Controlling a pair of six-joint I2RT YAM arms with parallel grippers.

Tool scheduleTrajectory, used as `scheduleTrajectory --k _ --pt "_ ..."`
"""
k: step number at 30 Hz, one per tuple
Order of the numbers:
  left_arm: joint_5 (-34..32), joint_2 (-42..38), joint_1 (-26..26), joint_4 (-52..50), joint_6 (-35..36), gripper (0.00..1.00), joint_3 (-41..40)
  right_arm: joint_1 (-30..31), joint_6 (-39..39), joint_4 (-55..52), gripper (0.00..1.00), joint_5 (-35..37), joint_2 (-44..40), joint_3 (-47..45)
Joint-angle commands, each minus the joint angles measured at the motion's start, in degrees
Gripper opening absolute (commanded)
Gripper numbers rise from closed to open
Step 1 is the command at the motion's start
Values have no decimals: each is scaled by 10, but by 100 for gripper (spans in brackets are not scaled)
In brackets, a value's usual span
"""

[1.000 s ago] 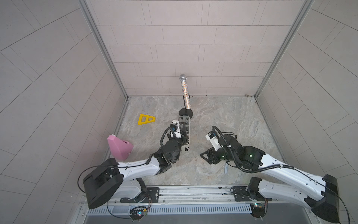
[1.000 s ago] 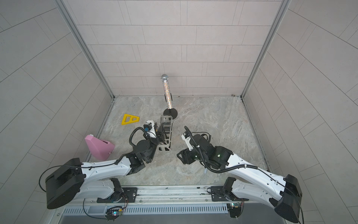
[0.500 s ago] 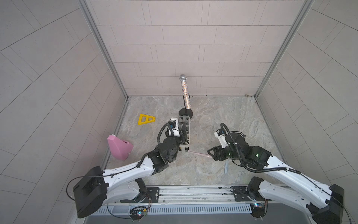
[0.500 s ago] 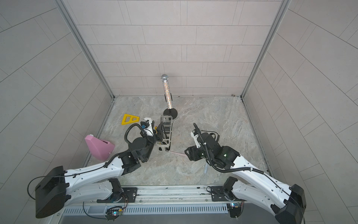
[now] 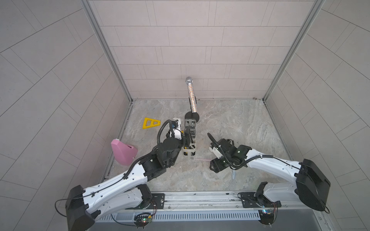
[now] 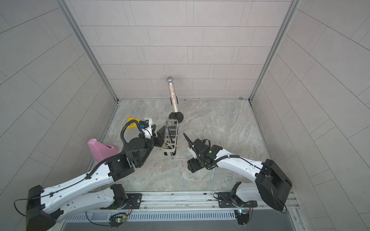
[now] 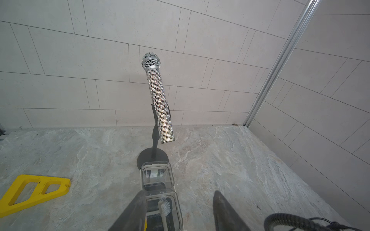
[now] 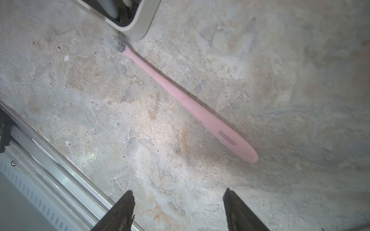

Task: Place the toothbrush into the toothbrush holder
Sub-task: Place the toothbrush in the toothbrush holder, then adjust the toothbrush at the center of the board.

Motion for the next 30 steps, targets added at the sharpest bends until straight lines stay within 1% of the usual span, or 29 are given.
scheduleTrajectory --k 1,10,13,18,19,20,23,26,30 --pt "6 -13 2 -74 -26 56 21 12 -49 5 73 11 35 35" --pt "-4 -57 2 -119 -49 56 14 14 -117 38 73 16 135 83" --pt "-9 -73 3 -132 -50 56 14 15 -132 35 73 35 170 103" --pt "-17 -83 3 -149 -51 56 14 14 -152 38 72 60 197 118" --pt "-18 -82 2 -151 -52 56 13 15 -153 37 71 63 200 120" --pt "-18 -98 2 -151 -53 56 13 15 -154 36 70 65 202 121" --pt "-18 -100 3 -152 -53 56 10 15 -154 35 67 67 203 117" --pt "-19 -100 2 -152 -54 56 8 15 -153 28 61 75 200 111" --pt "-24 -102 2 -152 -55 56 6 15 -144 12 42 90 189 98"
